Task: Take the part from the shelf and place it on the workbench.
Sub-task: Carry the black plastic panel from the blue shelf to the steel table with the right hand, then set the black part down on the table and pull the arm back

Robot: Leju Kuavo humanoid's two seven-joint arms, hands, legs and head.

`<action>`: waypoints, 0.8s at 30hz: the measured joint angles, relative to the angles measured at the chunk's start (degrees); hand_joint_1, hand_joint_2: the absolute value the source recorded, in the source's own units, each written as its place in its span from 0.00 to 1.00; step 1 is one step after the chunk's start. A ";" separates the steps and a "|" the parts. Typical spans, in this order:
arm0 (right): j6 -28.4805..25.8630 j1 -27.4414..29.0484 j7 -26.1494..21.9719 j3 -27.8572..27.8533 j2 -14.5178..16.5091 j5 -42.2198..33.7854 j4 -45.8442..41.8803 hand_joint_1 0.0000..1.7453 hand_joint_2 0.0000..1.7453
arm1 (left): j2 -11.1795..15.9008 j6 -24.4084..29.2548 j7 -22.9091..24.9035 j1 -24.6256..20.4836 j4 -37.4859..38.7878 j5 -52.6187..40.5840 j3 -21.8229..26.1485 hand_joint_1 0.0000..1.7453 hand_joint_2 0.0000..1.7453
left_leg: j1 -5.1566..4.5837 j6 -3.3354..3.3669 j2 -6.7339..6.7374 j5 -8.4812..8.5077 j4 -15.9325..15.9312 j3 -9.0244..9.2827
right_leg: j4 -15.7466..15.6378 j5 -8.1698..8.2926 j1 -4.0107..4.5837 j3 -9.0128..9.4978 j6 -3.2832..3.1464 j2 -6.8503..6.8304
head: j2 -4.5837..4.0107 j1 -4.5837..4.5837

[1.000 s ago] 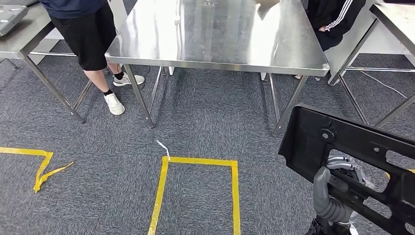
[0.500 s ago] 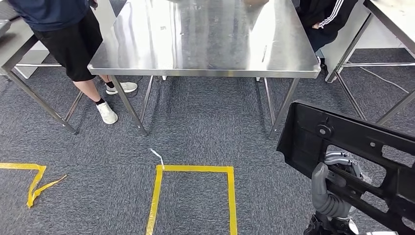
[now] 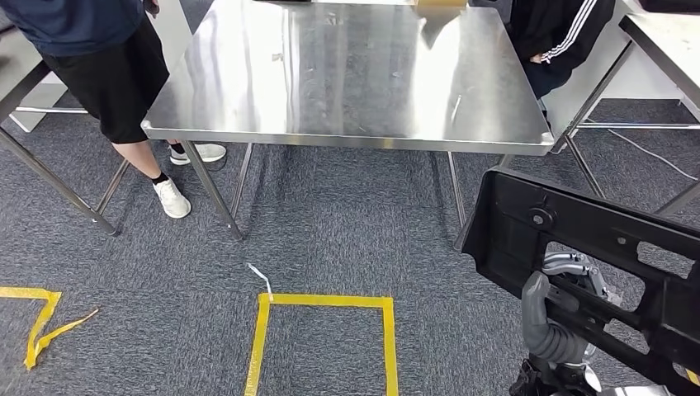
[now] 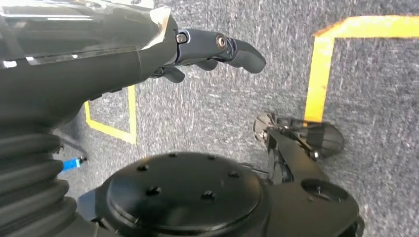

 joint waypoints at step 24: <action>1.55 -2.15 1.38 1.72 0.03 1.32 2.34 1.00 1.00 | -0.70 0.63 -0.25 -0.30 0.13 0.39 0.03 0.00 1.00 | 0.63 -1.97 0.35 4.13 3.24 -7.95 | -14.91 2.67 -0.23 15.99 0.70 0.34 | 0.00 -0.67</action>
